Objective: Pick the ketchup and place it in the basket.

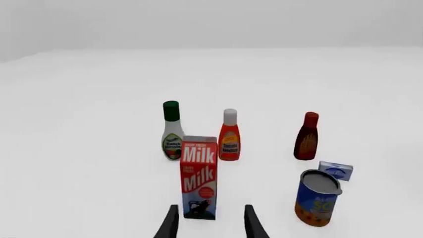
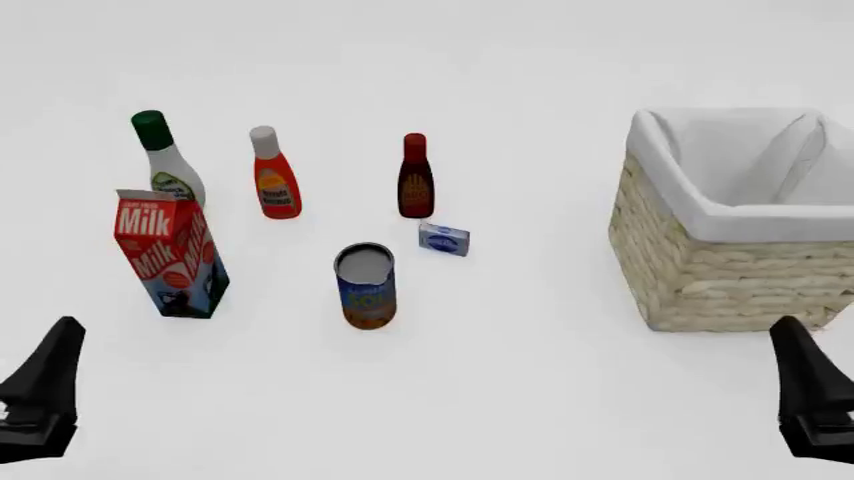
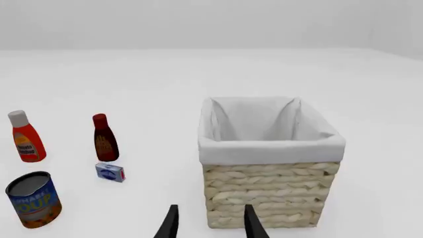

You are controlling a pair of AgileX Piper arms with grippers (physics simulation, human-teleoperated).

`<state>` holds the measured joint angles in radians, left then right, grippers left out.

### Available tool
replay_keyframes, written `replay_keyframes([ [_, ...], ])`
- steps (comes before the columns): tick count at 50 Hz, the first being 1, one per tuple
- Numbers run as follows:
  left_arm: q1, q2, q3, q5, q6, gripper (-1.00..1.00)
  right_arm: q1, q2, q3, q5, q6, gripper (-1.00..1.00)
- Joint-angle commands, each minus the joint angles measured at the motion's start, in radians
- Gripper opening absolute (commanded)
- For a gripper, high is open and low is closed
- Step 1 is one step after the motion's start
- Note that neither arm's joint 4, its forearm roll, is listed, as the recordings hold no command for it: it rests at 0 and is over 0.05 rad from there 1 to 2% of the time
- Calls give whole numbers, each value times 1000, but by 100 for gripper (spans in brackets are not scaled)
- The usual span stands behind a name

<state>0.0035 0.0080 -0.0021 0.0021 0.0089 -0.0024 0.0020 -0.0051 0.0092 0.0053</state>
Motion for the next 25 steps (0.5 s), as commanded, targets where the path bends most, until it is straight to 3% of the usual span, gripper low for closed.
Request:
replay_keyframes([
  [1,-44,144,-36,-85,-20,100,4,2,-2,-7,-10,100],
  [3,-49,183,-59,-107,9,100,8,2,0,-7,-23,100],
  [8,-99,328,-150,-130,-24,100,16,-2,-1,-17,-48,100],
  [11,-82,390,-203,-114,-44,100,21,-2,-1,-19,-55,100],
  [17,-88,482,-322,-57,-1,100,33,-2,2,-19,-65,100],
  [19,-101,512,-367,-36,42,100,38,-1,3,-19,-68,100],
  [25,-84,595,-451,-16,41,100,46,-1,2,-18,-68,100],
])
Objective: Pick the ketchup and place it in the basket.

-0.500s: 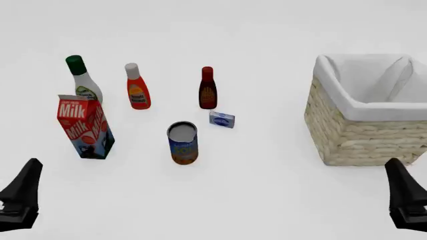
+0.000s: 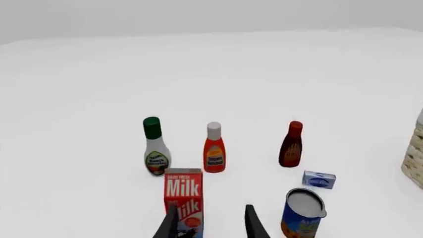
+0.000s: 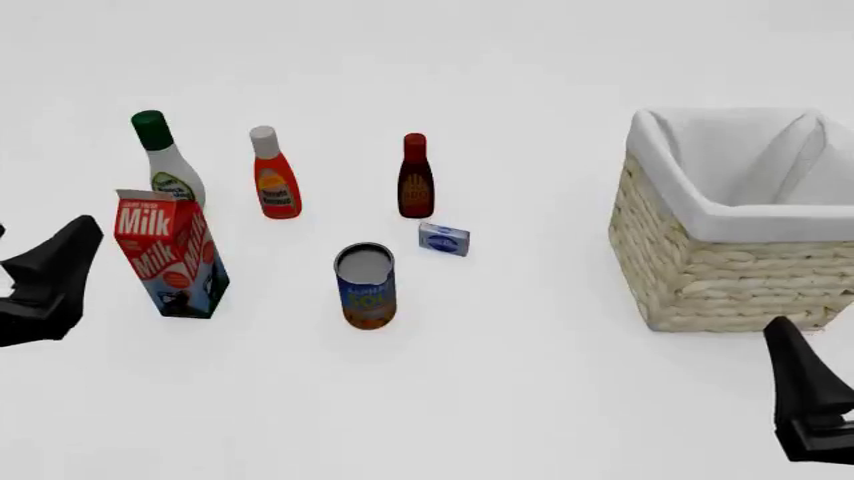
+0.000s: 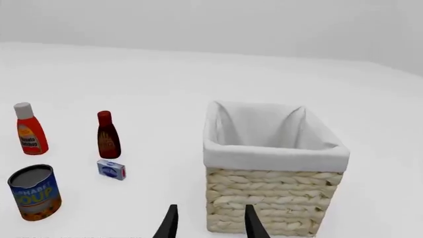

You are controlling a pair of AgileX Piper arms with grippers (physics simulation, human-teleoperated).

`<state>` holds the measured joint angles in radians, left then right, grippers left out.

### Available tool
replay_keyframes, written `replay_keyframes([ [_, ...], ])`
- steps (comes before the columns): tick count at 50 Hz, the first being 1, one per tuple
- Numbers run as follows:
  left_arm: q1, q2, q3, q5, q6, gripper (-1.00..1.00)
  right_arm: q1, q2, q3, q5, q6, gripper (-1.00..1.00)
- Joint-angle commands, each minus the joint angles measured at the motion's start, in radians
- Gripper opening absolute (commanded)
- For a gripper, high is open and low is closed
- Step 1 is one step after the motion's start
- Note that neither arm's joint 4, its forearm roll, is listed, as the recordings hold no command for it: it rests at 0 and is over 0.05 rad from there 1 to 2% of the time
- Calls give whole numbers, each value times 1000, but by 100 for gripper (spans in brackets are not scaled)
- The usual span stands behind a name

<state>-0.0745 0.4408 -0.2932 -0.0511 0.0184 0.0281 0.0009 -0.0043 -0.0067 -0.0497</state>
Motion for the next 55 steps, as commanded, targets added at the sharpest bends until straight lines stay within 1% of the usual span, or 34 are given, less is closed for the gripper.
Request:
replay_keyframes([
  [1,-9,197,-209,59,36,100,20,0,1,-2,-22,100],
  [2,-9,198,-210,60,36,100,20,0,1,-2,-22,100],
  [3,-12,216,-242,74,35,100,21,0,1,-2,-22,100],
  [6,-2,251,-291,83,83,100,22,0,1,-1,-22,100],
  [8,-2,282,-322,83,89,100,24,1,1,0,-25,100],
  [9,-17,302,-330,73,125,100,29,1,2,-4,-30,100],
  [11,-27,366,-358,81,69,100,35,3,1,-4,-31,100],
  [12,-27,367,-358,81,69,100,35,3,0,-4,-31,100],
  [13,-25,366,-359,75,94,100,36,2,1,-5,-31,100],
  [14,-25,379,-371,78,101,100,36,1,1,-6,-31,100],
  [19,-20,461,-464,117,111,100,34,0,1,-16,-34,100],
  [20,-30,484,-492,136,72,100,34,0,1,-16,-34,100],
  [21,-27,502,-513,144,70,100,35,0,0,-16,-32,100],
  [22,-18,508,-522,143,87,100,34,0,1,-18,-32,100],
  [23,-16,525,-547,155,66,100,34,0,1,-19,-32,100],
  [25,-12,558,-596,174,66,100,33,0,1,-21,-29,100],
  [26,-15,572,-613,184,48,100,34,0,1,-21,-31,100],
  [29,-7,620,-681,213,46,100,34,-1,1,-22,-29,100],
  [30,-7,620,-682,213,46,100,34,-1,1,-22,-29,100],
  [35,-1,706,-798,264,12,100,34,0,1,-22,-29,100],
  [37,13,727,-823,262,73,100,34,0,1,-22,-29,100],
  [38,2,749,-849,286,24,100,33,0,0,-21,-27,100],
  [39,4,777,-871,303,15,100,33,0,0,-21,-26,100],
  [40,15,781,-876,298,38,100,33,0,0,-20,-26,100],
  [41,15,781,-876,298,38,100,33,0,0,-20,-26,100],
  [43,4,820,-908,325,14,100,33,0,-1,-20,-27,100],
  [44,7,829,-919,325,33,100,33,0,-1,-20,-27,100],
  [46,2,868,-961,351,22,100,33,0,1,-19,-22,100],
  [48,4,888,-989,360,58,100,33,0,1,-18,-19,100],
  [49,11,925,-1030,395,21,100,34,0,0,-18,-17,100],
  [50,13,928,-1039,392,50,100,34,0,0,-17,-18,100],
  [51,20,940,-1057,393,100,100,36,0,-1,-17,-15,100],
  [54,15,983,-1115,430,66,100,39,0,-1,-15,-17,100],
  [55,26,998,-1132,430,90,100,39,1,-2,-14,-15,100],
])
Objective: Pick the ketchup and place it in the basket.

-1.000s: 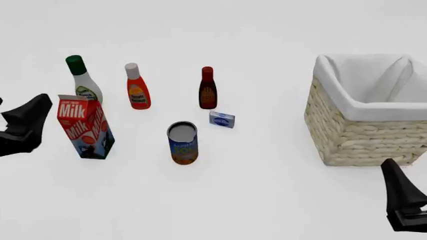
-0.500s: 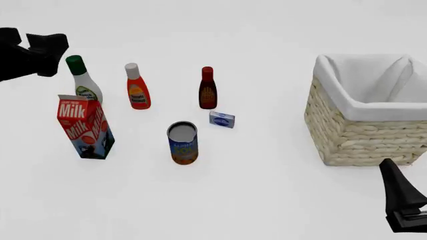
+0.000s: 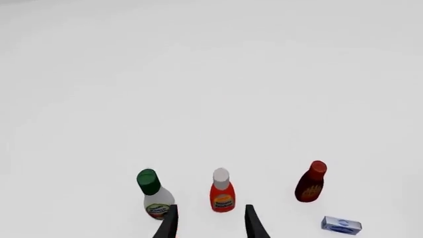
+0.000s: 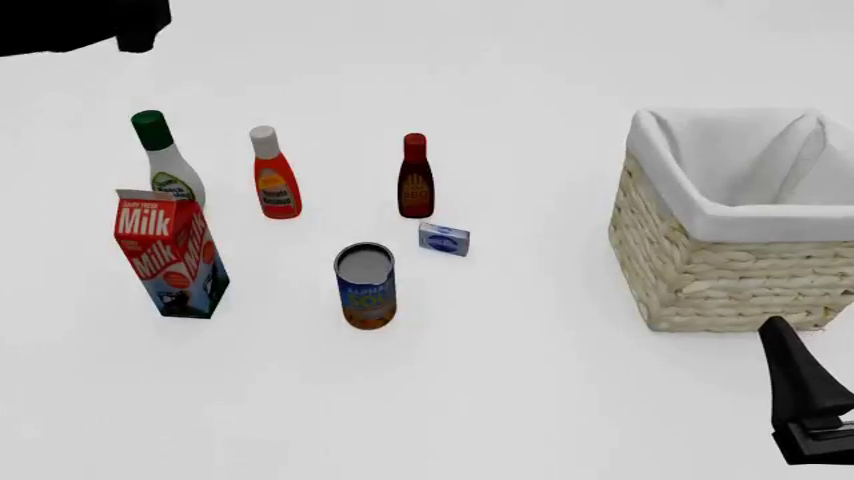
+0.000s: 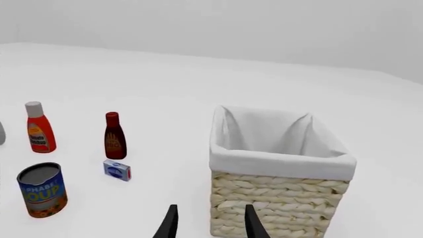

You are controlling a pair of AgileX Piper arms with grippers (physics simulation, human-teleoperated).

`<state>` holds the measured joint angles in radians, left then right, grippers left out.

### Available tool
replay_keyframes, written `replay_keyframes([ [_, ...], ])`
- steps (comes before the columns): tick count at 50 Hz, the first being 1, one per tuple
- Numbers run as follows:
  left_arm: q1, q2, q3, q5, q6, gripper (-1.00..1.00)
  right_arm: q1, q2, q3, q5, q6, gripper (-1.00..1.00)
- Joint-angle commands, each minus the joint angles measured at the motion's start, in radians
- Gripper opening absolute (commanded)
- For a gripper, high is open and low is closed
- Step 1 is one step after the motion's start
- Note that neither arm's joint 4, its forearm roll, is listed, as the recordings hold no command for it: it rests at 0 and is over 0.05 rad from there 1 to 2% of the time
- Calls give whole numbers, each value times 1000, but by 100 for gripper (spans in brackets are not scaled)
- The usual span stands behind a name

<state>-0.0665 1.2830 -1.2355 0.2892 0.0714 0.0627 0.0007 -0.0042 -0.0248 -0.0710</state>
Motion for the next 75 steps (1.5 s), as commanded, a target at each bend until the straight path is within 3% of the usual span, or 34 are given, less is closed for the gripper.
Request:
replay_keyframes([
  [1,16,175,-213,105,9,100,4,1,-1,4,7,100],
  [11,33,277,-320,155,-17,100,5,5,1,5,5,100],
  [12,33,298,-341,176,-65,100,6,6,1,5,5,100],
  [17,28,320,-359,173,-23,100,6,10,1,4,3,100],
  [41,26,526,-550,219,-24,100,0,52,3,-25,11,100],
  [75,31,680,-545,131,-52,100,-9,79,3,-41,24,100],
])
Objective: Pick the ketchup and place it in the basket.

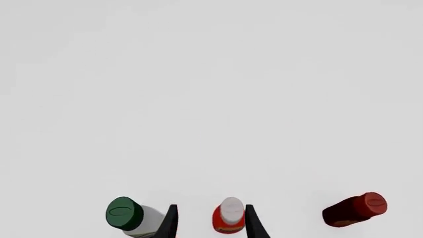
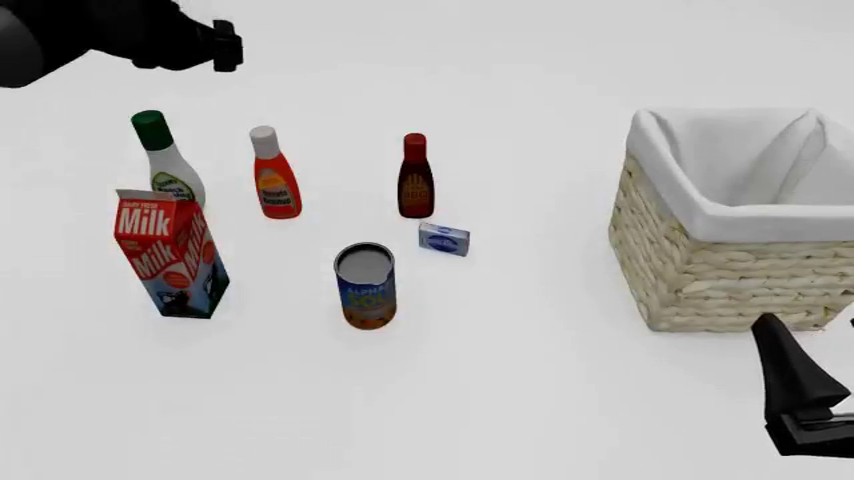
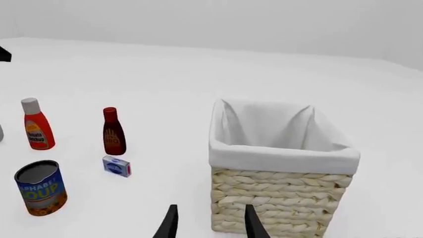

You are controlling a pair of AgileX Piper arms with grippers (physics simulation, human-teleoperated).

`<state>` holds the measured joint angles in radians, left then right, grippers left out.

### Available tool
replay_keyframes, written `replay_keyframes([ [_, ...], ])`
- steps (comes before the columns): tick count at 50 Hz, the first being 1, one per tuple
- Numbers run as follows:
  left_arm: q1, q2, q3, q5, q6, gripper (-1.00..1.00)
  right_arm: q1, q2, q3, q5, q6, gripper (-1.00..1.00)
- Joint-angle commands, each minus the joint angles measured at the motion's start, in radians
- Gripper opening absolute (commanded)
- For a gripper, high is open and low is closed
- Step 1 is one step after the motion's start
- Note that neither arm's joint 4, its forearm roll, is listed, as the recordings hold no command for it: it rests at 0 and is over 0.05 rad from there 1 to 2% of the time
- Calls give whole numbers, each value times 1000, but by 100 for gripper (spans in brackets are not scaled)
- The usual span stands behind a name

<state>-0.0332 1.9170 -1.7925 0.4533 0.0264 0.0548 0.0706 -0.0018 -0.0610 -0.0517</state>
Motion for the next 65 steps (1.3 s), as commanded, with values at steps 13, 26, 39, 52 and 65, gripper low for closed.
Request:
replay_keyframes([
  [13,-10,87,36,-75,-22,100,1,17,1,-12,9,100],
  [26,-20,119,57,-101,-32,100,0,11,0,-9,11,100],
  [39,-28,143,87,-136,-36,100,0,-5,0,2,11,100],
  [52,-21,167,120,-174,-60,100,-1,-10,-1,8,13,100],
  [65,-24,179,149,-206,-67,100,-2,-12,-2,9,12,100],
])
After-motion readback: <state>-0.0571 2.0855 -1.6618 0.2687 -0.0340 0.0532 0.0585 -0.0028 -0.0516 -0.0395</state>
